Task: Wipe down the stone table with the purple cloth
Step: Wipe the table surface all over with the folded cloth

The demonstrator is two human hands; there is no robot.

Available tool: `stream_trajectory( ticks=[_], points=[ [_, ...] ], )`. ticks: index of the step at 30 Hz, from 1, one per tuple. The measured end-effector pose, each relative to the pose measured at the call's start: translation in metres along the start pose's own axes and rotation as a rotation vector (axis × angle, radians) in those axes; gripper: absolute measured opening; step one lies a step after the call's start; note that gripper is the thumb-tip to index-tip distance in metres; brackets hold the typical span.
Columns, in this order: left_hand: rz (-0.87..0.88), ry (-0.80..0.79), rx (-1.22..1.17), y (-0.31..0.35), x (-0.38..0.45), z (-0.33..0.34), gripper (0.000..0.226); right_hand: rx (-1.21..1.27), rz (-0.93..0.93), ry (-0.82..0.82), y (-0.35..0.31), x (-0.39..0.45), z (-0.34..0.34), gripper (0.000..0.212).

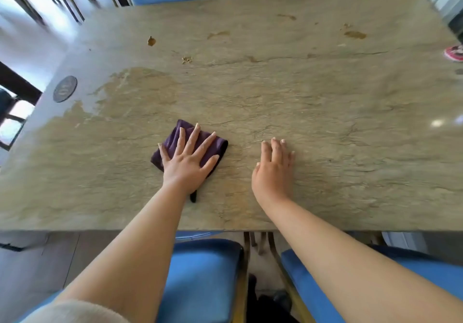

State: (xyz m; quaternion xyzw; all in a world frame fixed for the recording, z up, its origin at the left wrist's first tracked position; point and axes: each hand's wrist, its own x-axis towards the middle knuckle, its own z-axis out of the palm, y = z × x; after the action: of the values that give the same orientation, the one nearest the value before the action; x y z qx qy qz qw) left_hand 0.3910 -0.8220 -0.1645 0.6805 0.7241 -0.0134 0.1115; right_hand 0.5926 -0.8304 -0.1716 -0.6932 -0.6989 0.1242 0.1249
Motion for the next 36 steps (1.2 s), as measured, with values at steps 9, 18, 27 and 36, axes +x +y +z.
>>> stream_trajectory(
  ticks=[9, 18, 27, 36],
  points=[
    [0.504, 0.009, 0.131, -0.042, 0.040, -0.008, 0.059, 0.122, 0.123, 0.096, -0.087, 0.042, 0.039, 0.050],
    [0.118, -0.025, -0.003, -0.086, 0.182, -0.037, 0.060, -0.097, 0.244, 0.231, -0.112, 0.059, 0.068, 0.046],
    [0.162, 0.002, 0.022, -0.112, 0.067, -0.024, 0.061, -0.057, 0.178, 0.181, -0.120, 0.045, 0.056, 0.042],
    [0.571, 0.032, 0.190, -0.225, -0.045, -0.015, 0.058, 0.113, 0.004, -0.129, -0.200, -0.014, 0.065, 0.050]
  ],
)
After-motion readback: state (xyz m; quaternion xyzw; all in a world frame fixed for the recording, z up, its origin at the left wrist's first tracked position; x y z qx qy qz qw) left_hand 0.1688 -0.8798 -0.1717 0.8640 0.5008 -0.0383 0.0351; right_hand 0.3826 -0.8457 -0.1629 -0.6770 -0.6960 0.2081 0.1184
